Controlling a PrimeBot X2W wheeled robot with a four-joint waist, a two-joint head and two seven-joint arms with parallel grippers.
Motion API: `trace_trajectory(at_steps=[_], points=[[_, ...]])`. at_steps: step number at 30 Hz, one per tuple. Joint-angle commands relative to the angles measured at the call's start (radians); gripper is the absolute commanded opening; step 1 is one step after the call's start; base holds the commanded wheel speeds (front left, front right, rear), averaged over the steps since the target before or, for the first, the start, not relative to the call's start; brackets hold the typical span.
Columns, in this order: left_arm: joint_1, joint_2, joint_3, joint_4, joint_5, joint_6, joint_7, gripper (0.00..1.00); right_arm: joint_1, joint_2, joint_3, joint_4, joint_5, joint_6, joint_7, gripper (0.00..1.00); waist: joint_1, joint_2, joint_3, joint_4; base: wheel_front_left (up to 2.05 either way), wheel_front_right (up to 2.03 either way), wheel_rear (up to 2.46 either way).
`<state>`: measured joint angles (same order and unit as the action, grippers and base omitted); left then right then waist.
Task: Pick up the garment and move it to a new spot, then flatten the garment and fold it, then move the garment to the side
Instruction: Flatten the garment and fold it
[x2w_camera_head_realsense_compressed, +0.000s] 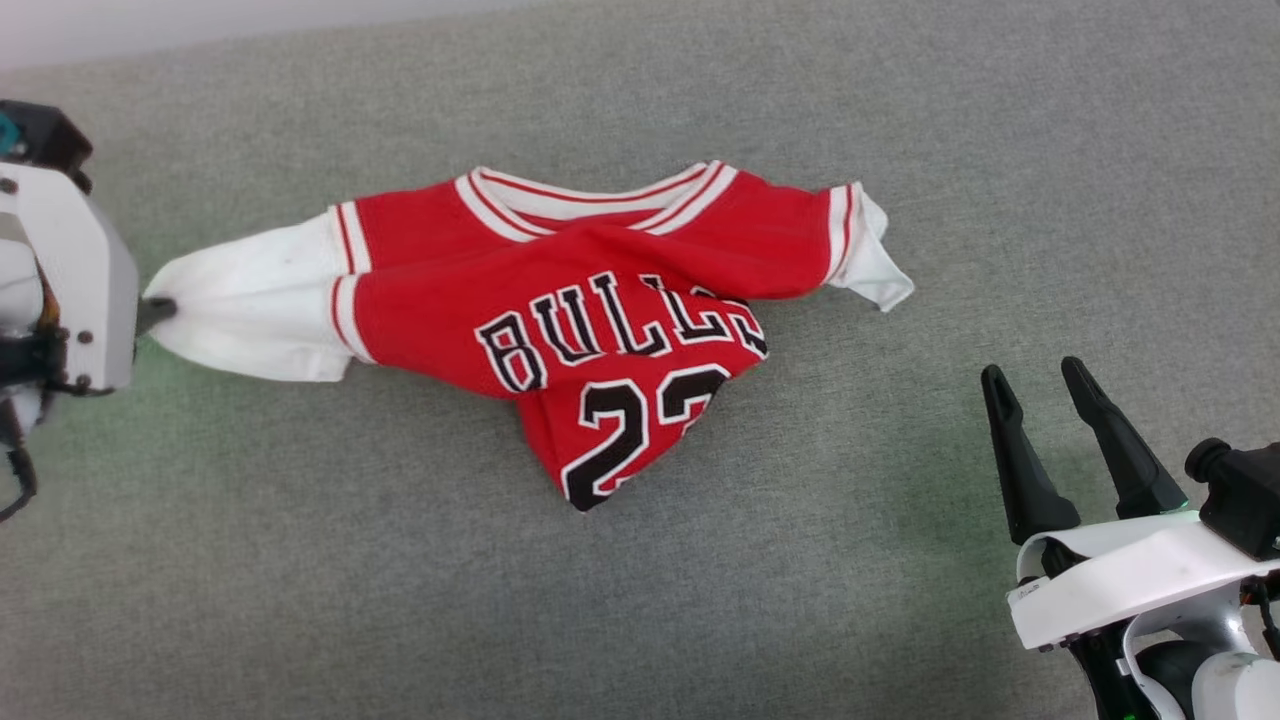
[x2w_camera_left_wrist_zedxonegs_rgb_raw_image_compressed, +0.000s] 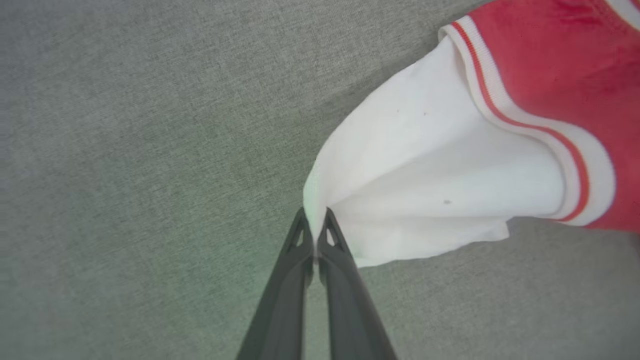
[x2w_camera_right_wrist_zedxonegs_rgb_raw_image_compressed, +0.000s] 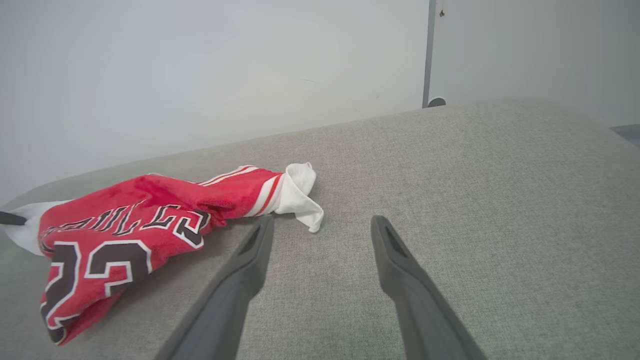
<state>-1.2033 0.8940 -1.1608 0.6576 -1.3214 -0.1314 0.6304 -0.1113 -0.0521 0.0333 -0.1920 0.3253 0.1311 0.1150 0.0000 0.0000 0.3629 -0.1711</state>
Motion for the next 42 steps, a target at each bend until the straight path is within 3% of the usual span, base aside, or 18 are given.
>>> trace_trajectory(at_steps=[1, 4, 5, 6, 7, 8, 13, 17, 27, 30, 34, 42], points=[[-0.006, 0.003, -0.011, 0.004, 0.011, 0.002, 0.003, 0.00, -0.004, 0.002, -0.004, -0.001, -0.001, -0.001, 0.001, 1.00, 0.0000, 0.0000, 0.002, -0.002, 0.00, 0.00, 0.00], [-0.007, -0.005, -0.025, 0.013, 0.008, 0.002, -0.014, 0.00, -0.001, 0.002, -0.011, -0.003, -0.001, -0.001, 0.004, 1.00, 0.0000, 0.0000, 0.006, -0.007, 0.00, 0.00, 0.00], [-0.003, -0.012, -0.025, 0.012, -0.004, 0.002, -0.018, 0.09, -0.001, 0.002, -0.013, -0.002, -0.002, -0.001, 0.005, 1.00, 0.0000, 0.0000, 0.006, -0.007, 0.00, 0.00, 0.00], [-0.002, -0.017, -0.024, 0.012, -0.010, 0.002, -0.026, 0.28, -0.001, 0.002, -0.015, -0.002, -0.002, -0.001, 0.007, 1.00, 0.0000, 0.0000, 0.006, -0.007, 0.00, 0.00, 0.00], [-0.003, -0.019, -0.027, 0.010, -0.015, 0.002, -0.033, 0.57, -0.003, 0.003, -0.018, -0.001, -0.004, -0.001, 0.011, 1.00, 0.0000, 0.0000, 0.005, -0.006, 0.00, 0.00, 0.00], [-0.003, -0.022, -0.031, 0.005, -0.017, 0.002, -0.042, 1.00, -0.007, 0.003, -0.018, 0.002, -0.011, -0.001, 0.018, 1.00, 0.0000, 0.0000, 0.004, -0.005, 0.00, 0.00, 0.00], [-0.009, -0.019, -0.032, -0.042, -0.007, 0.002, -0.159, 1.00, -0.053, -0.001, 0.005, 0.010, -0.081, -0.001, 0.088, 1.00, 0.0000, 0.0000, -0.010, 0.016, 0.00, 0.00, 0.00], [-0.004, -0.008, -0.024, -0.094, 0.015, 0.002, -0.313, 1.00, -0.108, -0.045, 0.040, 0.032, -0.117, -0.001, 0.175, 1.00, 0.0000, 0.0000, -0.021, 0.051, 0.00, 0.00, 0.00], [0.122, -0.008, 0.019, -0.202, 0.069, 0.014, -0.772, 1.00, -0.237, -0.284, 0.141, 0.136, -0.081, -0.001, 0.416, 1.00, 0.0000, 0.0000, -0.049, 0.161, 0.00, 0.00, 0.00], [0.174, -0.015, 0.029, -0.249, 0.112, 0.063, -0.865, 1.00, -0.280, -0.352, 0.173, 0.160, -0.068, -0.001, 0.455, 1.00, 0.0000, 0.0000, -0.056, 0.189, 0.00, 0.00, 0.00], [0.265, -0.024, 0.096, -0.338, 0.171, 0.150, -0.894, 1.00, -0.323, -0.422, 0.201, 0.195, -0.052, -0.001, 0.479, 1.00, 0.0000, 0.0000, -0.065, 0.223, 0.00, 0.00, 0.00], [0.552, -0.093, 0.441, -0.552, 0.389, 0.280, -0.894, 1.00, -0.368, -0.492, 0.255, 0.268, 0.005, -0.001, 0.507, 1.00, 0.0000, 0.0000, -0.065, 0.262, 0.00, 0.00, 0.00]])
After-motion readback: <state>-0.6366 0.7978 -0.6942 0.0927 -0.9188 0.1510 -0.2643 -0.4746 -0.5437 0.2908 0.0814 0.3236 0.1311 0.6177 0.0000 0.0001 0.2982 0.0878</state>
